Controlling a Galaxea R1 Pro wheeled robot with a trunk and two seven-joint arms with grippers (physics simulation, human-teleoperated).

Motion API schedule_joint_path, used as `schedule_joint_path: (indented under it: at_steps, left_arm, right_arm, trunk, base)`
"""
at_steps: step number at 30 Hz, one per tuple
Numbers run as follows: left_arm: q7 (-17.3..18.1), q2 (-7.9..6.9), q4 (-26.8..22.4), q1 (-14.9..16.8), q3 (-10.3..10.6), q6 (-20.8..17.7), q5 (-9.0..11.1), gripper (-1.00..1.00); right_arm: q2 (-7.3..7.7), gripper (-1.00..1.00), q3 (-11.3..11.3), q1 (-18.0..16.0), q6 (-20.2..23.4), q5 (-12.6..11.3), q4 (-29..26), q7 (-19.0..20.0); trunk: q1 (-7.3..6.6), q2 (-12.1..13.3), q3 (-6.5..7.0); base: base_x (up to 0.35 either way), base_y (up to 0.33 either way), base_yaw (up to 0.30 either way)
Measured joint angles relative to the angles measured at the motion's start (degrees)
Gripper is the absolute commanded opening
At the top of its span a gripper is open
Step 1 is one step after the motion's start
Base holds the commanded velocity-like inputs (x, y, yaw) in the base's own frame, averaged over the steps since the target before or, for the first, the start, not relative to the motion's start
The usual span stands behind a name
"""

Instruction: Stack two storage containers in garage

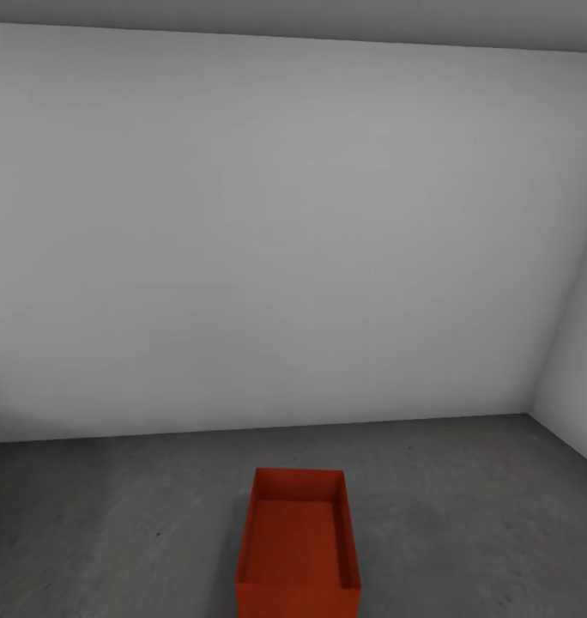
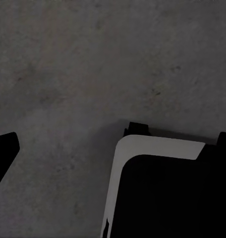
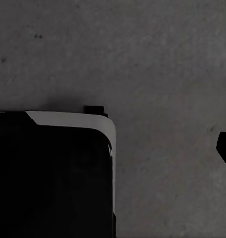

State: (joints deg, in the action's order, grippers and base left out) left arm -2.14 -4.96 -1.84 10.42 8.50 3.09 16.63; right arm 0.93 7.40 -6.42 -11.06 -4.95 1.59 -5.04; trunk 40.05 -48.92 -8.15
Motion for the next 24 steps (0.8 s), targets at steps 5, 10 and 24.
schedule_joint_path:
  at_steps: [5, 10, 24]
  left_arm:
    - [0.0, -0.03, 0.15, 0.0, 0.11, 0.01, -0.03, 1.0]
    - [0.0, -0.03, 0.19, 0.0, 0.19, -0.06, -0.25, 1.0]
    - [-0.32, -0.41, 0.14, 0.0, 0.1, -0.07, 0.13, 1.0]
  right_arm:
    - [-0.12, 1.0, 0.04, 0.0, -0.03, 1.16, 0.0, 0.2]
    - [-0.29, 1.0, 0.06, 0.0, -0.09, 3.13, 0.0, 0.29]
    - [-0.55, 1.0, -0.38, 0.0, 0.11, 3.12, 0.0, 0.26]
  trunk:
    - [0.0, 0.0, 0.0]
    - [0.0, 0.0, 0.0]
    - [0.0, 0.0, 0.0]
  base:
    - [0.0, 0.0, 0.0]
    - [0.0, 0.0, 0.0]
    - [0.0, 0.0, 0.0]
